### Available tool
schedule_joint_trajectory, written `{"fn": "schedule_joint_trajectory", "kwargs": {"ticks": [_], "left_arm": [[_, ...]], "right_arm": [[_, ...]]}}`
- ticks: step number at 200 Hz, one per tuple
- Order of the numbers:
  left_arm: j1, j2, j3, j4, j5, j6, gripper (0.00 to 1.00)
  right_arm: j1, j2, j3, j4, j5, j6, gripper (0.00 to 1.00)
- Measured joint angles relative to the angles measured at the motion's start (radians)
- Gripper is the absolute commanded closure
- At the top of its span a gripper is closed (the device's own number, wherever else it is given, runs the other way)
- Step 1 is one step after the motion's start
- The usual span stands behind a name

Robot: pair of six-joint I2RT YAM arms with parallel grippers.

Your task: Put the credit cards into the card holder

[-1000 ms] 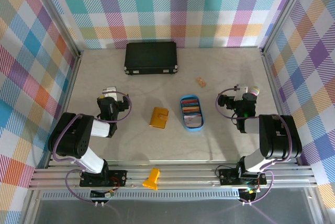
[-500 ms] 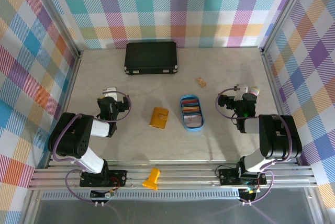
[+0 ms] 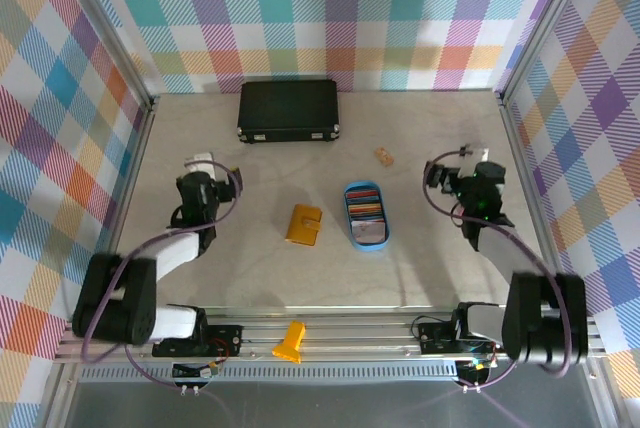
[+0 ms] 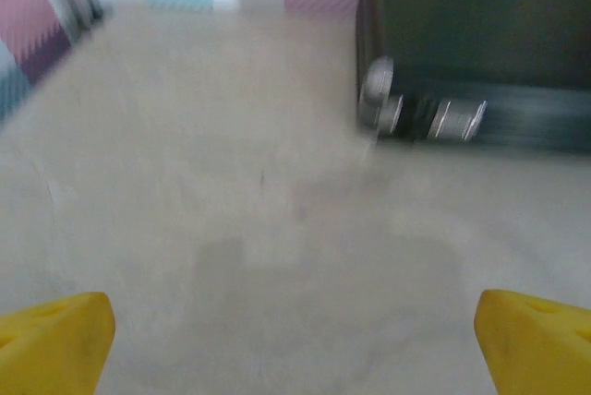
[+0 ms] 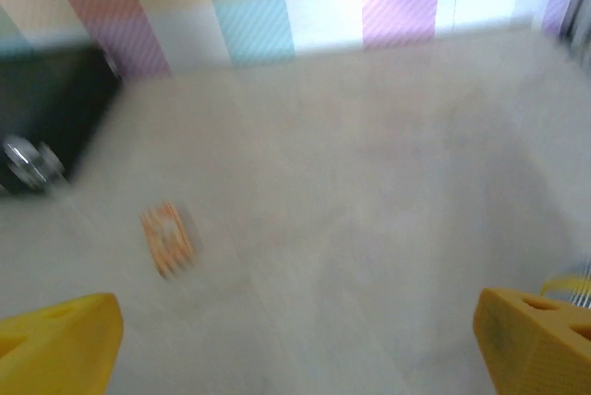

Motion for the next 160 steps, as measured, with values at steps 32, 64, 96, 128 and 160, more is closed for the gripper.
{"fn": "schedule_joint_trajectory", "kwargs": {"ticks": [32, 64, 96, 128, 160], "left_arm": [[0.0, -0.206, 0.192, -0.219, 0.151, -0.162, 0.03], [-0.001, -0.224, 0.262, -0.394, 0.393, -0.323, 0.03], [-0.001, -0.167, 0.249, -0.554, 0.581, -0.414, 0.04], [-0.001, -0.125, 0.214, -0.637, 0.702, -0.456, 0.05], [-0.006, -0.072, 0.213, -0.724, 0.741, -0.444, 0.05]], "right_arm": [[0.045, -0.183, 0.117, -0.204, -0.108, 0.079, 0.12], [0.264, -0.171, 0.19, -0.426, -0.214, 0.118, 0.13], [0.546, -0.023, 0.276, -0.57, -0.223, 0.209, 0.13], [0.73, 0.192, 0.413, -0.67, -0.151, 0.313, 0.14], [0.784, 0.367, 0.536, -0.734, -0.108, 0.386, 0.16]]}}
